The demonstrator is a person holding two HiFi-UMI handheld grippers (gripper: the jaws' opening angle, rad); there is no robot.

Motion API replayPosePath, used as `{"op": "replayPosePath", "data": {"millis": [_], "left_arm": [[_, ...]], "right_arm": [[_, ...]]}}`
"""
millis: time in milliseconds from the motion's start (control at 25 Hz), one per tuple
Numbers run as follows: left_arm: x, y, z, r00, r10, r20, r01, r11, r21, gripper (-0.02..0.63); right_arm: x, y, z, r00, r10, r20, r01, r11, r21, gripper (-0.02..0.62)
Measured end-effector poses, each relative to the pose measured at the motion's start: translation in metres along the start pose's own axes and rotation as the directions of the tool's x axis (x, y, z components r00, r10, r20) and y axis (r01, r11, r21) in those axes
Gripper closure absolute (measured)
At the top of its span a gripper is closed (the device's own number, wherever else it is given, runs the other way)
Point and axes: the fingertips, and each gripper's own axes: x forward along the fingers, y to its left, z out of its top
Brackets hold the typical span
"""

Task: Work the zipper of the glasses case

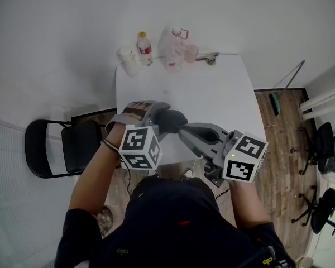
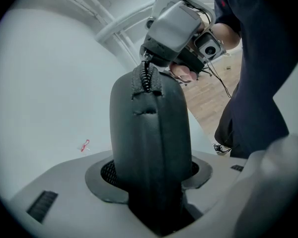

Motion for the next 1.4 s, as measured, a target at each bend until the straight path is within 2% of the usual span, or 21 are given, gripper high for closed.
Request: {"op": "replayPosePath", "data": {"millis": [160, 320, 440, 520, 680, 760, 840, 960, 1040, 1120, 1200, 1280, 1400], "left_arm": [[0.005, -0.003, -0.001, 1.0, -0.008, 0.005, 0.008, 1.0, -0.01, 0.339], [0.002, 0.003, 0.005, 0.997, 0.036, 0.07, -0.032, 0.997, -0.066, 0.339], [-0.007, 0.016, 0.01, 0.985, 0.095, 0.141, -0.072, 0.984, -0.164, 0.338], [-0.019, 0.027, 0.012, 0.971, 0.138, 0.197, -0.081, 0.959, -0.273, 0.339], [-0.045, 0.05, 0.015, 0.927, 0.244, 0.284, -0.091, 0.883, -0.461, 0.337], [-0.061, 0.063, 0.017, 0.894, 0.312, 0.323, -0.099, 0.838, -0.536, 0.337], [-0.079, 0.076, 0.015, 0.852, 0.39, 0.35, -0.101, 0.777, -0.621, 0.337], [-0.111, 0.092, 0.007, 0.777, 0.516, 0.36, -0.092, 0.66, -0.746, 0.337], [-0.131, 0.099, -0.001, 0.723, 0.587, 0.364, -0.065, 0.583, -0.81, 0.337], [-0.146, 0.101, -0.011, 0.682, 0.639, 0.355, -0.05, 0.525, -0.85, 0.337], [-0.159, 0.099, -0.023, 0.649, 0.683, 0.334, -0.061, 0.485, -0.873, 0.337], [-0.168, 0.096, -0.035, 0.624, 0.718, 0.307, -0.073, 0.445, -0.893, 0.337], [-0.17, 0.093, -0.05, 0.618, 0.733, 0.284, -0.044, 0.394, -0.918, 0.337]], "right_arm": [[0.008, 0.0, -0.005, 0.999, -0.038, -0.019, 0.038, 0.998, -0.049, 0.572], [0.004, 0.003, 0.0, 0.998, -0.059, 0.005, 0.059, 0.987, -0.149, 0.572], [-0.01, -0.002, 0.016, 0.995, -0.084, 0.06, 0.095, 0.974, -0.206, 0.572], [-0.024, -0.012, 0.028, 0.987, -0.116, 0.116, 0.139, 0.967, -0.213, 0.572], [-0.054, -0.044, 0.043, 0.952, -0.228, 0.203, 0.269, 0.942, -0.2, 0.572], [-0.066, -0.057, 0.047, 0.93, -0.279, 0.24, 0.33, 0.921, -0.208, 0.572], [-0.075, -0.067, 0.05, 0.902, -0.332, 0.275, 0.398, 0.887, -0.235, 0.572], [-0.085, -0.081, 0.051, 0.863, -0.401, 0.305, 0.483, 0.831, -0.274, 0.572], [-0.09, -0.088, 0.052, 0.845, -0.428, 0.321, 0.516, 0.811, -0.275, 0.574], [-0.093, -0.092, 0.053, 0.828, -0.447, 0.338, 0.541, 0.794, -0.277, 0.574], [-0.096, -0.093, 0.055, 0.813, -0.461, 0.355, 0.565, 0.771, -0.293, 0.575], [-0.098, -0.093, 0.058, 0.8, -0.472, 0.372, 0.585, 0.75, -0.307, 0.575], [-0.098, -0.093, 0.063, 0.778, -0.487, 0.397, 0.617, 0.714, -0.332, 0.575]]}}
